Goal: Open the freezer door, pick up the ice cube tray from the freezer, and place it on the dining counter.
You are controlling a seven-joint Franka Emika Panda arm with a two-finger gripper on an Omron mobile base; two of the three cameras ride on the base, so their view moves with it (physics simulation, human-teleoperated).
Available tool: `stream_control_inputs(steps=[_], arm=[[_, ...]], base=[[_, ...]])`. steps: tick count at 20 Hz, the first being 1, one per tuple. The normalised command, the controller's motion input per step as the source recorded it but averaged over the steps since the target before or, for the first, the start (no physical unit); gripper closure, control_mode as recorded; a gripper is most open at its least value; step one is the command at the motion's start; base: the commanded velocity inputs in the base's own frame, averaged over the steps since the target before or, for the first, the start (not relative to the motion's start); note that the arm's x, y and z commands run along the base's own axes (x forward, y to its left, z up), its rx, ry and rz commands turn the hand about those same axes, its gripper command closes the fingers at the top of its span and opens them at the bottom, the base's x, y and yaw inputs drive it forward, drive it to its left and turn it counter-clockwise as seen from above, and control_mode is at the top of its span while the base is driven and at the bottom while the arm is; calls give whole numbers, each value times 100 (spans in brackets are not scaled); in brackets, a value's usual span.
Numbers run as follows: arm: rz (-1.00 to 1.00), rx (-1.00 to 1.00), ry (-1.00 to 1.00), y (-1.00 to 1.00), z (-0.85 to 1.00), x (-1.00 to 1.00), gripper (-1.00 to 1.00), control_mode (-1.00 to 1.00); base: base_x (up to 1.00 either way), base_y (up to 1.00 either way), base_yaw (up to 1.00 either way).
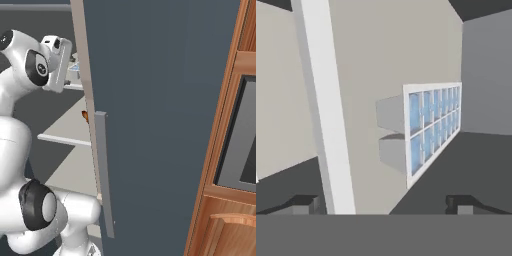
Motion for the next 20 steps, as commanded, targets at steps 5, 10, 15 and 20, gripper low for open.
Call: stream_control_inputs(steps=[5,10,15,20], arm=[[0,0,4,0,0,43,-100,-100],[0,0,1,0,-6,34,-100,-100],[0,0,3,0,-19,20,-100,-100],[0,0,5,0,-20,16,-100,-100]], base=[[0,0,0],[0,0,0],[0,0,0],[0,0,0]])
